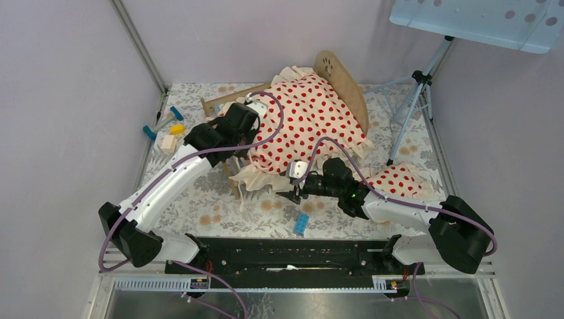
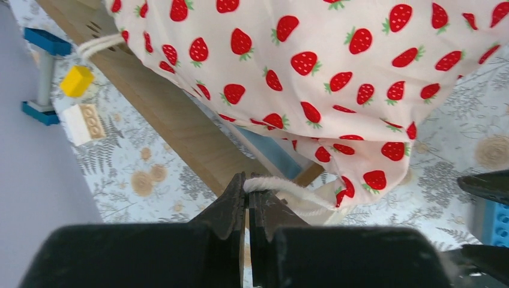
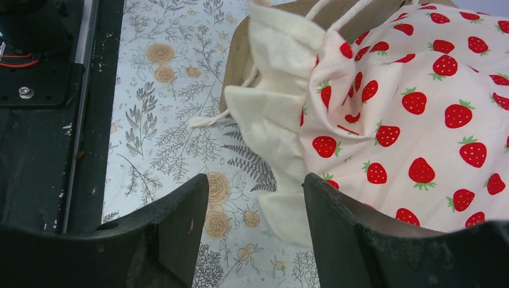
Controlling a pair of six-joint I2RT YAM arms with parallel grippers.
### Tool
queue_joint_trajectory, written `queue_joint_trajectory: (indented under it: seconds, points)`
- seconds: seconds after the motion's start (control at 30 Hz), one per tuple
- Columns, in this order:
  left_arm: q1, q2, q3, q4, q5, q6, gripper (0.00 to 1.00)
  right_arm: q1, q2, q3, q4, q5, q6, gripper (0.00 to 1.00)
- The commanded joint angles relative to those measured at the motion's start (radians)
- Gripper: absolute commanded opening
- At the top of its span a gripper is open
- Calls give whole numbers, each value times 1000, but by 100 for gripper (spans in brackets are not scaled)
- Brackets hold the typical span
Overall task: Set up the pet bed
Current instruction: Cross the ropes on the bed frame.
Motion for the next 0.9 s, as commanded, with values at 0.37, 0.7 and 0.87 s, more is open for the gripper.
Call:
queue_joint_trajectory:
  seconds: [0.37, 0.7, 0.87]
  points:
    - [-1, 30, -21, -7, -142, 73, 0, -7, -37, -33, 76, 4, 32, 68]
    - [1, 35, -139, 75, -126, 8, 8, -7, -70, -64, 72, 1, 53, 69]
    - [1, 83, -187, 74, -161, -29, 20, -7, -112, -86, 56, -6, 67, 70]
